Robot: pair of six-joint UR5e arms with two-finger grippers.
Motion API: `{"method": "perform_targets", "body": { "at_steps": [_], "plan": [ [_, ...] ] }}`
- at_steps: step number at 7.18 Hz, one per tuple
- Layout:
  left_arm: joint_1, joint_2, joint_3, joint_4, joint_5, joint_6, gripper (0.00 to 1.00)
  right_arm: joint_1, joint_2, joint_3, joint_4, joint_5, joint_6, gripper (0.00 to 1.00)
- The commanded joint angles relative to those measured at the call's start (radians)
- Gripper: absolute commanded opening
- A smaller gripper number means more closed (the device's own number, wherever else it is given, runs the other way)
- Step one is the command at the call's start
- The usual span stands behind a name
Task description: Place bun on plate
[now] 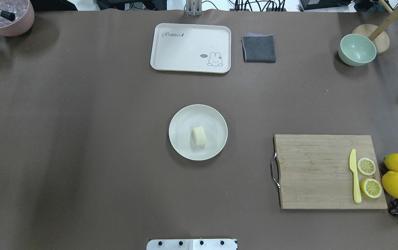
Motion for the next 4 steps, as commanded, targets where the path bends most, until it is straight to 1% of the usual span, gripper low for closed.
{"method": "perform_targets", "body": {
  "at_steps": [1,3,4],
  "plan": [
    [0.004,-0.003,0.008,0.009,-0.002,0.004,0.98,0.000,-0.001,0.001,0.002,0.000,0.002,1.00],
    [0.012,0.004,0.017,0.007,0.006,0.015,0.98,0.000,0.001,-0.001,0.002,0.000,0.004,1.00],
    [0.012,0.000,0.016,0.027,-0.003,0.012,0.98,0.000,0.001,-0.004,0.003,0.000,0.004,1.00]
  ]
}}
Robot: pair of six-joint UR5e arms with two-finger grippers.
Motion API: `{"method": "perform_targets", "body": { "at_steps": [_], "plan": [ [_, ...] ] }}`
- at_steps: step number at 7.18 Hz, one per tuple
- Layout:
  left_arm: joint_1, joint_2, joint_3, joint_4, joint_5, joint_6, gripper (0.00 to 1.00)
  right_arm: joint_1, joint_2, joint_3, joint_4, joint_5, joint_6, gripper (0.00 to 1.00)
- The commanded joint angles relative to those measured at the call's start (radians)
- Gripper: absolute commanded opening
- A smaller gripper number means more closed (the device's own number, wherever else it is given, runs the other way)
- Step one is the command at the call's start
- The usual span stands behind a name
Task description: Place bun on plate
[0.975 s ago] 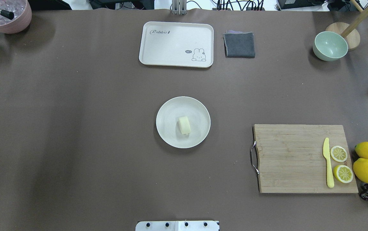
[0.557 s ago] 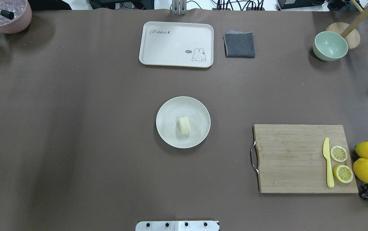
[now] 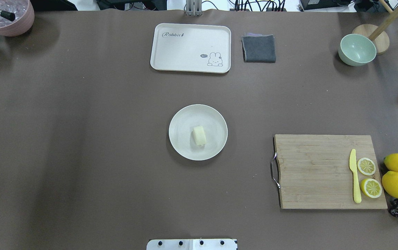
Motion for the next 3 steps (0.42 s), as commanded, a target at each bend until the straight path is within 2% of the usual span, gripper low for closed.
{"method": "perform_targets", "body": {
  "at_steps": [1,3],
  "plan": [
    [0.001,0.000,0.000,0.016,-0.004,0.001,0.98,-0.002,0.002,-0.002,0.001,-0.002,0.000,1.00],
    [0.001,-0.004,0.003,0.016,-0.001,0.002,0.98,-0.002,0.002,0.001,0.001,0.000,0.000,1.00]
  ]
}}
